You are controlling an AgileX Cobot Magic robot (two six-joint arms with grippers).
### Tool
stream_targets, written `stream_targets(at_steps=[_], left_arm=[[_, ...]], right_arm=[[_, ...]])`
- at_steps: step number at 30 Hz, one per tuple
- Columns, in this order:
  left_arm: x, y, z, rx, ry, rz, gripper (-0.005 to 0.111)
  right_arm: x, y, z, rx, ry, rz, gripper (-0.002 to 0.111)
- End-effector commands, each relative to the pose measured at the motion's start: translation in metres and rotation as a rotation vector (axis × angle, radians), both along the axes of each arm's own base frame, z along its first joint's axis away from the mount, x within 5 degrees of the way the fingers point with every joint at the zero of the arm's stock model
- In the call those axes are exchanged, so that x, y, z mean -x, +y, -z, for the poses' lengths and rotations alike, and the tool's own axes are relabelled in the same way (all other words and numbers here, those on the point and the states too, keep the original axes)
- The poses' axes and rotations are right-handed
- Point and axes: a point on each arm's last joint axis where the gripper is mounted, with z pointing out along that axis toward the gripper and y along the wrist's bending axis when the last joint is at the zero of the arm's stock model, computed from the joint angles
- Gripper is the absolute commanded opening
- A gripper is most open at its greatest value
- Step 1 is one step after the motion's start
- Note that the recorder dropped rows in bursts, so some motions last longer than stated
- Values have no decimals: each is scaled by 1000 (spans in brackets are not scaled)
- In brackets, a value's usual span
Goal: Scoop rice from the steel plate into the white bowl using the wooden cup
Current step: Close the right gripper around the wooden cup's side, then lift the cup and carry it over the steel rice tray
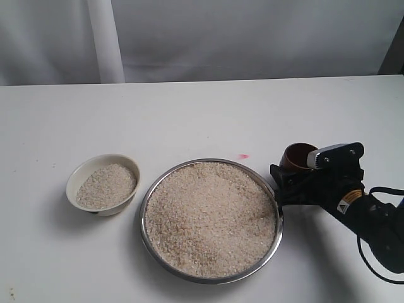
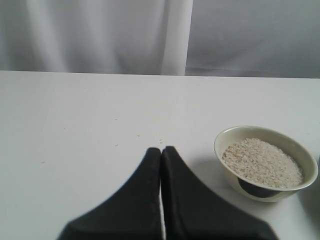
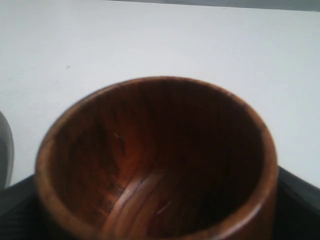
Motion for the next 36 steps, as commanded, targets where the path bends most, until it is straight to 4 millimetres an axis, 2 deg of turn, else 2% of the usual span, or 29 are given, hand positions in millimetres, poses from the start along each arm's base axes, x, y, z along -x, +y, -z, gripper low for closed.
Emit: stream_targets(at_steps=[1,10,11,14,18,23,32,36], left_arm=[[0,0,-3,7,-19,4,0],[0,0,-3,7,-19,4,0],[0,0,-3,7,-19,4,0],[0,0,-3,7,-19,4,0],[0,0,-3,7,-19,4,0],[0,0,-3,7,-19,4,0],[0,0,-3,7,-19,4,0],[0,0,-3,7,-19,4,0]], right_arm=[[0,2,-1,2,-15,-18,49],[0,3,-2,1,-17,-29,2],[0,3,-3,-2,-19,-36,0],[-1,6,-13,-12,-53,-65,0],[-1,6,-30,23,-4,-74,0],[0,3,-61,49,24,-50,0],[25,-9,-143,177,-4,-23,0],[40,-3,-176,324,16,-69,0]])
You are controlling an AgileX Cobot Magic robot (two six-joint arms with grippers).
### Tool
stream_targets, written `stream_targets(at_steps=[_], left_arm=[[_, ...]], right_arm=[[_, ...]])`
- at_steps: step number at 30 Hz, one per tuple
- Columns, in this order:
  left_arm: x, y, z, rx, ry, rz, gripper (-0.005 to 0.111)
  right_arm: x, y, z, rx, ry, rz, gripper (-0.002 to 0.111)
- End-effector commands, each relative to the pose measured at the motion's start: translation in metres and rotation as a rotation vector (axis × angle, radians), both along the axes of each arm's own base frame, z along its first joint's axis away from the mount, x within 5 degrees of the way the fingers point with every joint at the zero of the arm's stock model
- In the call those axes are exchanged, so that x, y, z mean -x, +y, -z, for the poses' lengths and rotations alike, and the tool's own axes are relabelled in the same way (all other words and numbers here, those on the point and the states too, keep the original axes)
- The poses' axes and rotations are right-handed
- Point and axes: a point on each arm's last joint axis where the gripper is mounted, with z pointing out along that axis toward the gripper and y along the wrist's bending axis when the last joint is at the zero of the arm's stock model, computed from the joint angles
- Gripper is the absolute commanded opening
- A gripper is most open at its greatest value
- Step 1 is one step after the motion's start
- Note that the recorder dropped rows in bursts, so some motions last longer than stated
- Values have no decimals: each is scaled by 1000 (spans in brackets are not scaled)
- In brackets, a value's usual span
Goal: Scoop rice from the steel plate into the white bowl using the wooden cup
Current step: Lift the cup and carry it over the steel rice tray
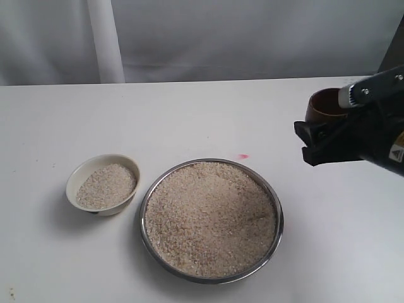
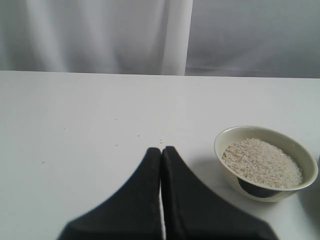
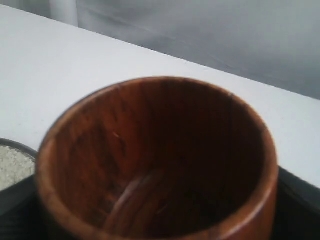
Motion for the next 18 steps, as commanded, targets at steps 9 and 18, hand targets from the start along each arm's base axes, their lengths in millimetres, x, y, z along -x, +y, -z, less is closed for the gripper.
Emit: stream_targets(at_steps=[9,18], left_arm=[[0,0,-3,7,-19,4,0],[0,0,-3,7,-19,4,0]], right_arm=[[24,39,-89,593,148,-206,0],[29,68,-84,868,149,-348,0]])
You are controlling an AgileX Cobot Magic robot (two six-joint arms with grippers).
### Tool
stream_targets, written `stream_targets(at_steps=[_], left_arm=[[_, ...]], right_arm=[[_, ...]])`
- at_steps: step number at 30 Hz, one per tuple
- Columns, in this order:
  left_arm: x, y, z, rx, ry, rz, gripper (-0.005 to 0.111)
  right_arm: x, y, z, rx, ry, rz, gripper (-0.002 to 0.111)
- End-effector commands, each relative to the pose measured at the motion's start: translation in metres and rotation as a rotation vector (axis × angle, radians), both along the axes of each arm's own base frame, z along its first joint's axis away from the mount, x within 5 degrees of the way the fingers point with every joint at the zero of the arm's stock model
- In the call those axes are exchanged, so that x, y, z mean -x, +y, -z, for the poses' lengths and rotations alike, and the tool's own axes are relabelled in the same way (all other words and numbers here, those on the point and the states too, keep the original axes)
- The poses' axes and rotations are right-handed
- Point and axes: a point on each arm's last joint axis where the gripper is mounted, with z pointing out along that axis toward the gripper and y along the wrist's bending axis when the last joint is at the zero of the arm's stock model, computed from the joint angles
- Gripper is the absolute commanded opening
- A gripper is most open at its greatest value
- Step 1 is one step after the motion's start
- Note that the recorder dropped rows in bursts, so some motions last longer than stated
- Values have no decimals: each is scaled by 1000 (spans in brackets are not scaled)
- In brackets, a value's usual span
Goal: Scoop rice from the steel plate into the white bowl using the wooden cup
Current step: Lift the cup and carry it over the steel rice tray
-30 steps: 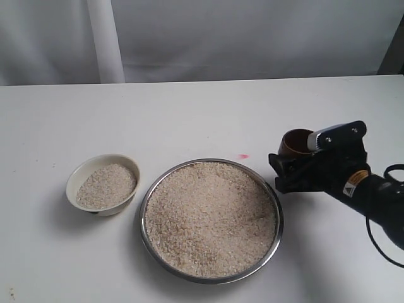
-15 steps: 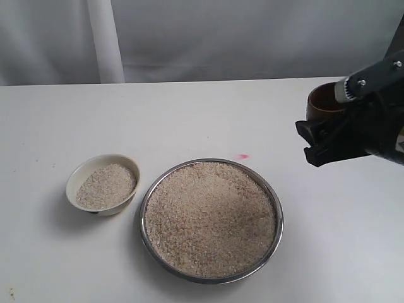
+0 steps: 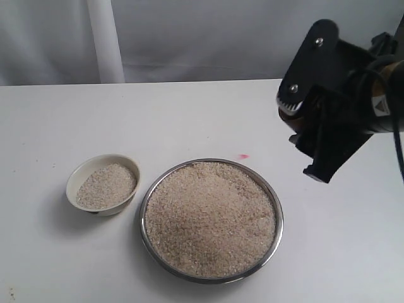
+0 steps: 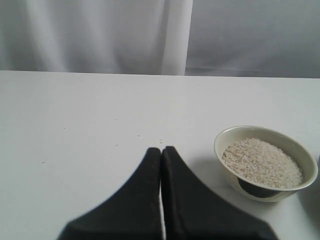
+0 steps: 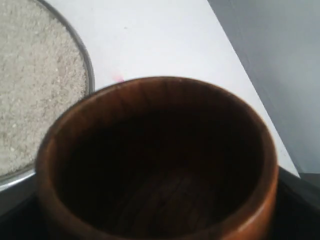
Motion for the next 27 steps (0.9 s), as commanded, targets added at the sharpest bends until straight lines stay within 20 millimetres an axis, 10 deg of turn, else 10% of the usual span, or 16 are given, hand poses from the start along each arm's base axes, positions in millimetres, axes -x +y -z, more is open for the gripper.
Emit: stream_targets(at_steps=[1,18,27], left_arm=[[0,0,-3,7,-19,4,0],[0,0,-3,7,-19,4,0],[0,0,-3,7,-19,4,0]], right_arm=[[-3,13,15,184,19,-76,0],[-64,65,70,565,104,-194,0],[-66,93,99,819,55,-352,0]])
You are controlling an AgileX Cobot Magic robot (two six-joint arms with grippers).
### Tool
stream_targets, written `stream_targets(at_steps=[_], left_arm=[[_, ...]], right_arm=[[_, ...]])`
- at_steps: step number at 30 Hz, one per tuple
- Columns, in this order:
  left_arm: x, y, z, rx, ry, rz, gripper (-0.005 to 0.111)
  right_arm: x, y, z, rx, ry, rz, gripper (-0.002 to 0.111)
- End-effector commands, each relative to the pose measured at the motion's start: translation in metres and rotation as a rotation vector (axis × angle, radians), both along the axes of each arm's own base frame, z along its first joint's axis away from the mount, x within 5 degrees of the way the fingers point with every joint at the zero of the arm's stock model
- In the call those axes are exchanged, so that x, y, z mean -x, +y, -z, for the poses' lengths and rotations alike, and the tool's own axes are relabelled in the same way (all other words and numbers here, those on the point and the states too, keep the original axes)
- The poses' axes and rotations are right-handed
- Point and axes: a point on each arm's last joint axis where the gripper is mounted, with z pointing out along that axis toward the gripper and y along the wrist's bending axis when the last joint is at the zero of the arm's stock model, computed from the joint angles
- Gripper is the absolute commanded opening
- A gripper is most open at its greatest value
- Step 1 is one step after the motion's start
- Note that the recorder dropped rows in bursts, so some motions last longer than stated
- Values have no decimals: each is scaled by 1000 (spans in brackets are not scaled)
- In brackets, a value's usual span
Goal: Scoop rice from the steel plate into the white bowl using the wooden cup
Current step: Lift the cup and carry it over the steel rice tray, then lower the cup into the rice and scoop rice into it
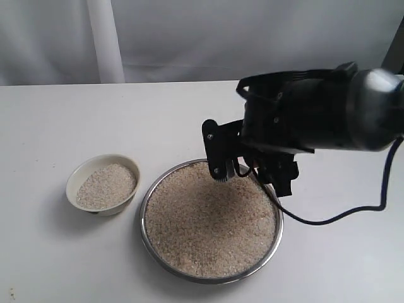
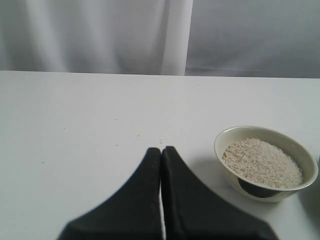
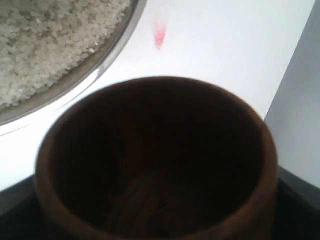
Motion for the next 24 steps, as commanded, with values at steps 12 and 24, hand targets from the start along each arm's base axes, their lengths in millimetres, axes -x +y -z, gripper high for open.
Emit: stream_targets(at_steps=[12,24], left_arm=[[0,0,-3,7,-19,4,0],[0,0,-3,7,-19,4,0]], right_arm=[[-2,50,41,255,-80,-128,0],[1,60,54,367,-61,-229,0]])
